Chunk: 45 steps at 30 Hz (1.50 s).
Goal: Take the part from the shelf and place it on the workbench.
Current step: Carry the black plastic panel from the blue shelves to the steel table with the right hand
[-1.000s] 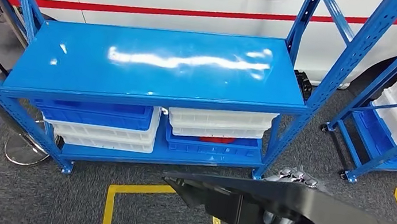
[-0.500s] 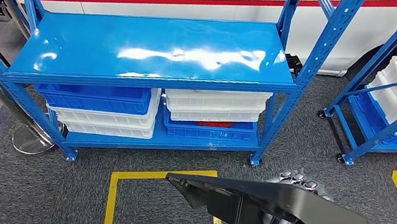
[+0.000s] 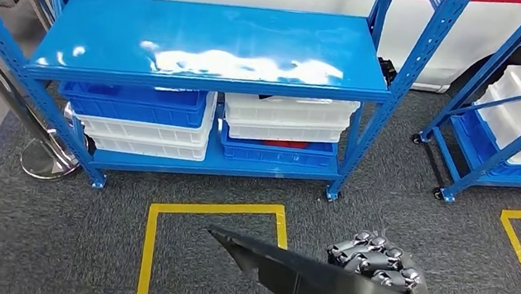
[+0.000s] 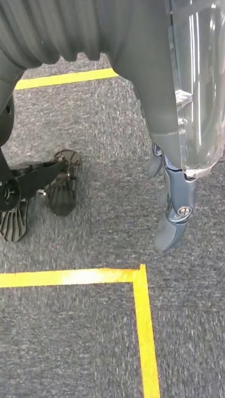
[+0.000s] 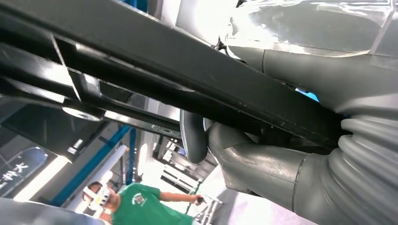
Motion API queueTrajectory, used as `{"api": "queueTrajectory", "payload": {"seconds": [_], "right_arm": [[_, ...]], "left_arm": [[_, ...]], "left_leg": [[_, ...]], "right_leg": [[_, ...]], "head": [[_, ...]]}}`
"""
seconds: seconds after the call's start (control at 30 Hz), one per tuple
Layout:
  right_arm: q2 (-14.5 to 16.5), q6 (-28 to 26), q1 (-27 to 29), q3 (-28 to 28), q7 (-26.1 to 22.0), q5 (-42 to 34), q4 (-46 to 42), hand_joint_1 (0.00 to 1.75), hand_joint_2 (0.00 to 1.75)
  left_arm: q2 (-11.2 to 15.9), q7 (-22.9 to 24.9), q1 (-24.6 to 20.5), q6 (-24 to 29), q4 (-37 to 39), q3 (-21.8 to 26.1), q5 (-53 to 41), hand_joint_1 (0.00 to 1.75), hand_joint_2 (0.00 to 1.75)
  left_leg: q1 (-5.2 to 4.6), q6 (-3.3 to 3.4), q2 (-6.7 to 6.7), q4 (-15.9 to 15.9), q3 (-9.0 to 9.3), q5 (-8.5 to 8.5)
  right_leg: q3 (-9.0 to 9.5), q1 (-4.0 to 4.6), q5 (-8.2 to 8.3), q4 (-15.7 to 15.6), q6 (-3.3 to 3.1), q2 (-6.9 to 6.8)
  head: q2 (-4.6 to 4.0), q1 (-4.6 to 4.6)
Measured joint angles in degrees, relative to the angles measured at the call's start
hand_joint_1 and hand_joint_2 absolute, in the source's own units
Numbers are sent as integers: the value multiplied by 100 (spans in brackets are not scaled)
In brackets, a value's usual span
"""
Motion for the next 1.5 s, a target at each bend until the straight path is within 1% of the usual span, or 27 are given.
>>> {"api": "queueTrajectory", "payload": {"seconds": [0.07, 0.1, 0.17, 0.23, 0.3, 0.37, 0.43, 0.5, 0.6, 0.63, 0.67, 0.7, 0.77, 0.83, 0.87, 0.93, 1.0, 1.03, 1.13, 1.17, 1.2, 1.23, 1.3, 1.37, 1.4, 1.47, 1.5], "right_arm": [[40, -40, 50, 1, 1, 37, -4, 175, 175], [63, -59, 81, 1, 1, 61, -4, 175, 175], [114, -103, 141, 1, 1, 134, -13, 175, 175], [162, -160, 183, 1, 2, 228, -52, 175, 175], [194, -222, 204, 3, 1, 307, -115, 175, 175], [213, -273, 211, 6, 0, 365, -176, 175, 175], [235, -305, 212, 8, 0, 412, -230, 175, 175], [264, -315, 209, 10, -1, 438, -270, 175, 175], [279, -247, 209, 18, 2, 378, -273, 175, 175], [281, -203, 209, 22, 4, 329, -264, 175, 175], [284, -153, 208, 32, 5, 267, -251, 175, 175], [287, -106, 206, 43, 6, 214, -237, 175, 175], [293, 4, 182, 68, 6, 154, -201, 175, 175], [299, 123, 128, 89, 8, 143, -157, 175, 175], [304, 173, 105, 98, 9, 144, -133, 175, 175], [316, 240, 86, 111, 8, 145, -89, 175, 175], [328, 298, 73, 127, 8, 145, -52, 175, 175], [338, 340, 49, 142, 7, 142, -26, 175, 175], [425, 549, -54, 202, 8, 122, 133, 175, 175], [466, 618, -78, 222, 9, 117, 198, 175, 175], [503, 678, -99, 239, 9, 115, 261, 175, 175], [536, 725, -125, 252, 9, 115, 315, 175, 175], [586, 780, -204, 264, 9, 115, 401, 175, 175], [647, 824, -325, 281, 10, 115, 472, 175, 175], [683, 853, -380, 292, 15, 114, 506, 175, 175], [770, 906, -468, 331, 54, 116, 570, 175, 175], [825, 920, -503, 360, 82, 120, 599, 175, 175]], "left_arm": [[1, -14, 0, -24, 0, 0, -41, 0, 175], [1, -19, 0, -27, 0, 0, -65, 0, 175], [0, -28, 0, -31, 0, 0, -110, 0, 175], [-1, -20, 0, -43, 0, -1, -175, 0, 175], [-3, 14, -5, -62, 0, -2, -243, 0, 175], [-5, 51, -15, -53, 0, -2, -276, 0, 175], [4, 76, -26, -24, 0, -2, -286, 0, 175], [13, 88, -37, -8, 0, -2, -303, 0, 175], [14, 104, -53, -5, 0, -2, -333, 0, 175], [15, 109, -58, -5, 0, -2, -340, 0, 175], [15, 114, -61, -5, 0, -2, -345, 0, 175], [15, 118, -65, -5, 0, -2, -350, 0, 175], [14, 133, -81, -5, 0, -2, -352, 0, 175], [9, 156, -92, -2, 0, 0, -350, 0, 175], [5, 166, -93, 1, 0, 4, -344, 0, 175], [-13, 177, -90, 9, 0, 17, -327, 0, 175], [-39, 179, -90, 23, 0, 34, -297, 0, 175], [-55, 179, -89, 41, 0, 48, -270, 0, 175], [-103, 183, -73, 146, 0, 142, -174, 0, 175], [-121, 188, -64, 202, 0, 178, -152, 0, 175], [-139, 194, -57, 268, 0, 210, -131, 0, 175], [-155, 199, -53, 337, 0, 240, -117, 0, 175], [-185, 210, -55, 447, 0, 294, -93, 0, 175], [-202, 231, -51, 539, 0, 346, -76, 0, 175], [-205, 256, -48, 600, 0, 378, -63, 0, 175], [-205, 329, -44, 742, -1, 454, -24, 0, 175], [-201, 365, -44, 812, -1, 497, 5, 0, 175]], "left_leg": [[-19, 41, 12, 23, -147, 105], [-29, 45, 16, 40, -226, 153], [-41, 38, 19, 81, -382, 230], [-49, 20, 19, 117, -494, 280], [-61, -22, 19, 135, -544, 329], [-56, -84, 21, 127, -558, 386], [-59, -150, 13, 120, -574, 409], [-57, -208, -9, 377, -689, 186], [-14, -278, -22, 1487, -1092, -441], [-1, -296, -22, 1746, -1166, -520], [15, -313, -23, 1792, -1136, -481], [33, -326, -30, 1613, -998, -343], [74, -340, -170, 849, -529, -30], [88, -319, -347, 341, -248, 46], [82, -295, -381, 290, -225, 5], [84, -232, -297, 245, -253, 4], [95, -163, -214, 209, -262, 37], [94, -130, -172, 196, -269, 54], [60, -62, -13, 194, -317, 89], [49, -55, 47, 199, -331, 95], [41, -51, 107, 206, -340, 98], [34, -51, 162, 214, -343, 99], [19, -57, 259, 223, -334, 98], [-9, -91, 342, 230, -339, 101], [-20, -117, 390, 227, -343, 107], [-28, -179, 487, 213, -345, 114], [-22, -210, 455, 245, -357, 72]], "right_leg": [[-163, -14, -546, 713, 39, -1], [-204, -21, -671, 1038, 54, -1], [-71, -29, -539, 1197, 55, -2], [428, -21, -261, 579, 3, -3], [959, 11, -262, -210, -67, -8], [1145, 48, -356, -531, -107, -13], [1131, 32, -295, -608, -165, -22], [1105, -9, -207, -675, -242, -39], [1010, -20, -144, -645, -274, -19], [970, -23, -134, -617, -269, 3], [933, -30, -127, -583, -263, 35], [902, -38, -128, -545, -254, 72], [836, -53, -147, -454, -212, 163], [755, -55, -146, -367, -138, 264], [713, -53, -128, -346, -95, 313], [664, -61, -96, -327, -21, 392], [618, -71, -146, -260, 27, 313], [551, -72, -255, -113, 42, 220], [104, -71, -780, 891, 80, 43], [-17, -72, -873, 1176, 84, 34], [-43, -71, -852, 1267, 81, 25], [54, -69, -722, 1120, 66, 5], [474, -40, -358, 349, 3, -153], [756, 22, -195, -240, -73, -340], [779, 49, -196, -333, -103, -373], [745, 47, -151, -370, -168, -274], [737, 30, -118, -397, -205, -220]], "head": [[0, 15], [-1, 16], [0, 16], [-1, 15], [-1, 13], [0, 13], [0, 14], [-1, 2], [-1, -9], [0, -10], [0, -10], [0, -10], [0, -10], [0, -8], [0, -5], [1, -4], [0, -1], [-1, 4], [-1, 16], [-1, 16], [0, 16], [-1, 16], [0, 16], [-1, 15], [-1, 14], [-1, 12], [-1, 11]]}}
